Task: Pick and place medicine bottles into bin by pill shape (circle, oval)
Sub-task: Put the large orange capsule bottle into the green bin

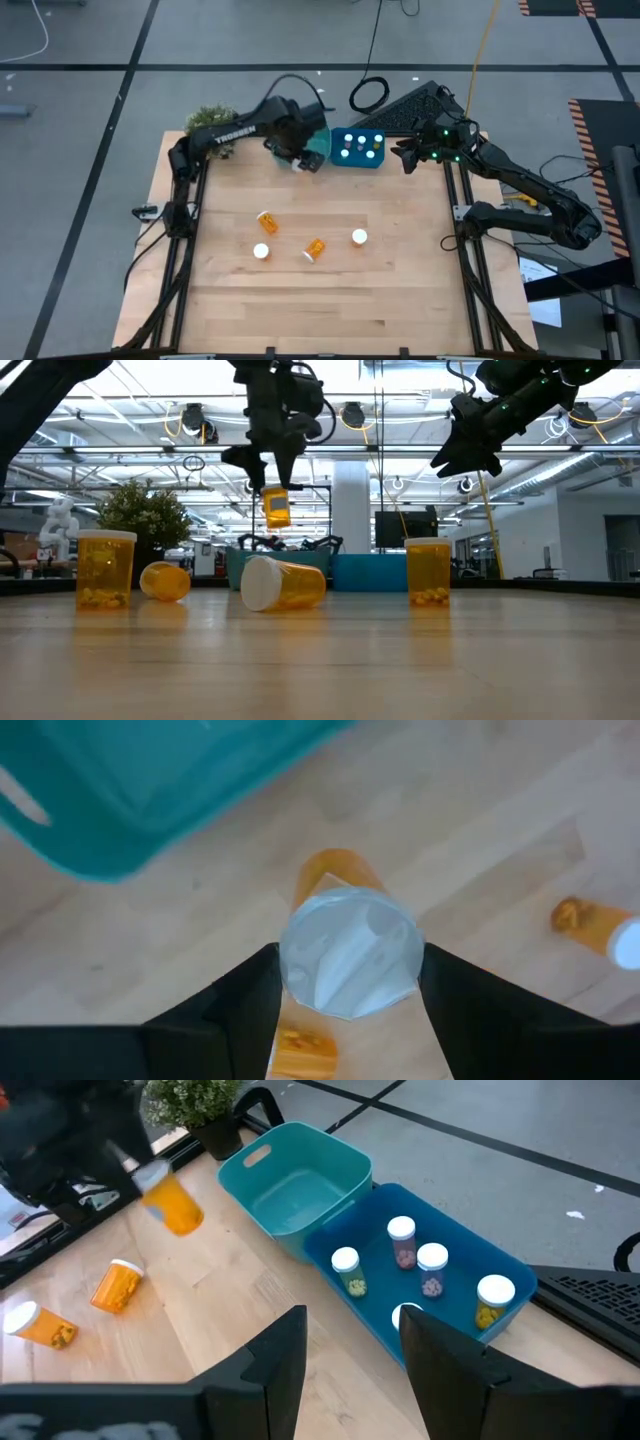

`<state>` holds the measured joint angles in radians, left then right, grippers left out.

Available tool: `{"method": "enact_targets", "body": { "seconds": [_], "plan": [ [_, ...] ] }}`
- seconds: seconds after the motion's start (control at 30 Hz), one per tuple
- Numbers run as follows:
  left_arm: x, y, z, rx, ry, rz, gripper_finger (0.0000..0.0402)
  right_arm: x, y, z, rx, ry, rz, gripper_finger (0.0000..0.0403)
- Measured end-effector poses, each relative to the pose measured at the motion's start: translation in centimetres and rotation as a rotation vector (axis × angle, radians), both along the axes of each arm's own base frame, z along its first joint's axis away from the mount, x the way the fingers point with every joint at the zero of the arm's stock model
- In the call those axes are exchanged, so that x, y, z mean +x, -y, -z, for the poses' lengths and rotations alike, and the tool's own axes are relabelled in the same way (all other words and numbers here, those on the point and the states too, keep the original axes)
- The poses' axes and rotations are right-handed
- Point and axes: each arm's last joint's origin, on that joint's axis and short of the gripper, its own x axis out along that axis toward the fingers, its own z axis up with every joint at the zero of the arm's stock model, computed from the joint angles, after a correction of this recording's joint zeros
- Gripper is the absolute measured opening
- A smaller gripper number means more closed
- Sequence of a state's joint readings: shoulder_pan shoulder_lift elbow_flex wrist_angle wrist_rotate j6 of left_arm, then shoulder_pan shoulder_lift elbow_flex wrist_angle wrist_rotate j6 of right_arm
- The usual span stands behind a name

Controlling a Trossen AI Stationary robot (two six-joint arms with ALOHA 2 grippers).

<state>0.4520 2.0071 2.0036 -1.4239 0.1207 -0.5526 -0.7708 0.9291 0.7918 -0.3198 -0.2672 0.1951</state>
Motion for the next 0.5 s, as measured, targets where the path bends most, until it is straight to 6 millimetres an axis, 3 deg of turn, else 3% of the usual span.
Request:
{"method": "enact_targets", "body": {
  "seconds": [0.5],
  "plan": [
    [-4.0,-6.1,-1.2,0.074,-0.021,0.026,0.0225,0.1,-0.1,-0.1,0.021,0.026,-0.021,0.0155]
  ]
}}
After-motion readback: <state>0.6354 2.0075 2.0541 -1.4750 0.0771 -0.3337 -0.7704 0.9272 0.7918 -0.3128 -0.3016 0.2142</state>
